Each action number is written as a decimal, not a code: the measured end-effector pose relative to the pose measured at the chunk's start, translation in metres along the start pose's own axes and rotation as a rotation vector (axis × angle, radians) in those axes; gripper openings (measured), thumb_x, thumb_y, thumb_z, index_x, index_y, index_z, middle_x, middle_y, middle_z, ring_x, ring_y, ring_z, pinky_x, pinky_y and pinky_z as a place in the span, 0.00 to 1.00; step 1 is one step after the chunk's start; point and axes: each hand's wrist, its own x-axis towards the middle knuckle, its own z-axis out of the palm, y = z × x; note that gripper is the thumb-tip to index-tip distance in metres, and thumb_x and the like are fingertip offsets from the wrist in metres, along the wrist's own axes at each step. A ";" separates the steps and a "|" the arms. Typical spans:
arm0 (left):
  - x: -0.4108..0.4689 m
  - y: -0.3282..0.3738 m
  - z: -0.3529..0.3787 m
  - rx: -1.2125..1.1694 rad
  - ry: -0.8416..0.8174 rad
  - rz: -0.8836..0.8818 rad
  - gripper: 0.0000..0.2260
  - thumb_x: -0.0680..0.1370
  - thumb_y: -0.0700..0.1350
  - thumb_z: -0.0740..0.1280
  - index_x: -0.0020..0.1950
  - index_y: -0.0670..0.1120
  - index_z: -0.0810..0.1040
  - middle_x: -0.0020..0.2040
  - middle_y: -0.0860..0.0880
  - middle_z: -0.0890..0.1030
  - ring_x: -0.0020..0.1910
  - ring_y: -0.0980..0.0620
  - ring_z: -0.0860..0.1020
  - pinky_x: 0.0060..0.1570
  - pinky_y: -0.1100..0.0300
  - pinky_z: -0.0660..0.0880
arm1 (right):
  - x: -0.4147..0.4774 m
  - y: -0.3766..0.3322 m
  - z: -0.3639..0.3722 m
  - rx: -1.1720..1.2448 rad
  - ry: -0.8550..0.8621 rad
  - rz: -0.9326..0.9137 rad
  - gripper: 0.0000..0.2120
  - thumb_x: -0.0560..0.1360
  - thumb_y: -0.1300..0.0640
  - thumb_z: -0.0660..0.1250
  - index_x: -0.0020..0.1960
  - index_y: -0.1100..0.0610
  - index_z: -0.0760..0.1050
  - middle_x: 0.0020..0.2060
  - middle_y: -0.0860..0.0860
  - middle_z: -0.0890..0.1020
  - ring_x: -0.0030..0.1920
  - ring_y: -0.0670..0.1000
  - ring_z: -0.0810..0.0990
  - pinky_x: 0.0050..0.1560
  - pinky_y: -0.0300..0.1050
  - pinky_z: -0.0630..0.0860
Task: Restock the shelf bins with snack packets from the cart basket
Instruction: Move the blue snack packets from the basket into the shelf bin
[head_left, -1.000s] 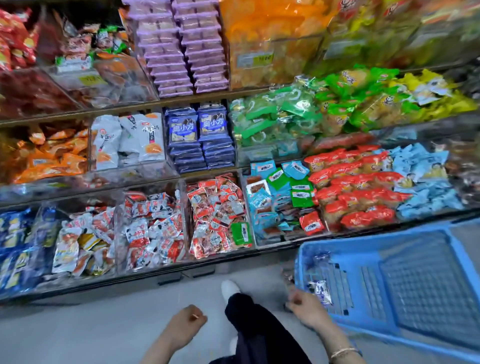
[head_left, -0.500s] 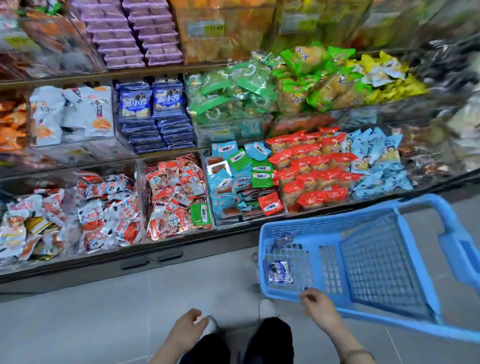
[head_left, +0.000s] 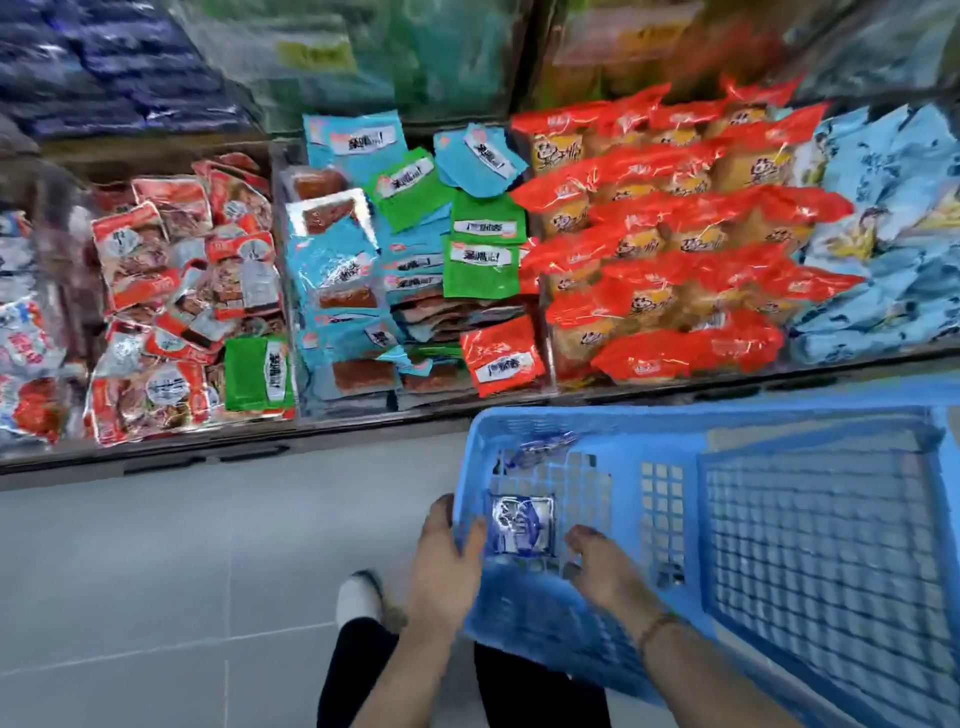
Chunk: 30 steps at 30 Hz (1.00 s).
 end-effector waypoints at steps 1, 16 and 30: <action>0.004 0.000 0.008 -0.006 0.040 0.005 0.05 0.79 0.48 0.62 0.54 0.54 0.70 0.39 0.57 0.77 0.35 0.63 0.76 0.32 0.74 0.67 | 0.015 0.000 0.005 -0.051 0.005 -0.010 0.12 0.74 0.61 0.63 0.57 0.57 0.73 0.57 0.57 0.77 0.58 0.56 0.77 0.57 0.45 0.73; 0.010 -0.006 0.023 -0.058 0.211 0.074 0.07 0.74 0.55 0.66 0.43 0.55 0.70 0.33 0.56 0.78 0.35 0.65 0.76 0.31 0.70 0.68 | 0.061 -0.005 0.016 0.186 0.095 -0.133 0.11 0.73 0.61 0.69 0.54 0.57 0.73 0.49 0.53 0.72 0.55 0.55 0.72 0.54 0.44 0.71; -0.001 -0.011 0.022 -0.106 0.198 0.523 0.20 0.81 0.57 0.54 0.65 0.47 0.74 0.62 0.57 0.73 0.64 0.54 0.71 0.62 0.52 0.70 | 0.000 -0.059 -0.008 1.111 -0.087 -0.288 0.08 0.72 0.50 0.67 0.51 0.47 0.78 0.48 0.51 0.84 0.49 0.49 0.82 0.52 0.43 0.78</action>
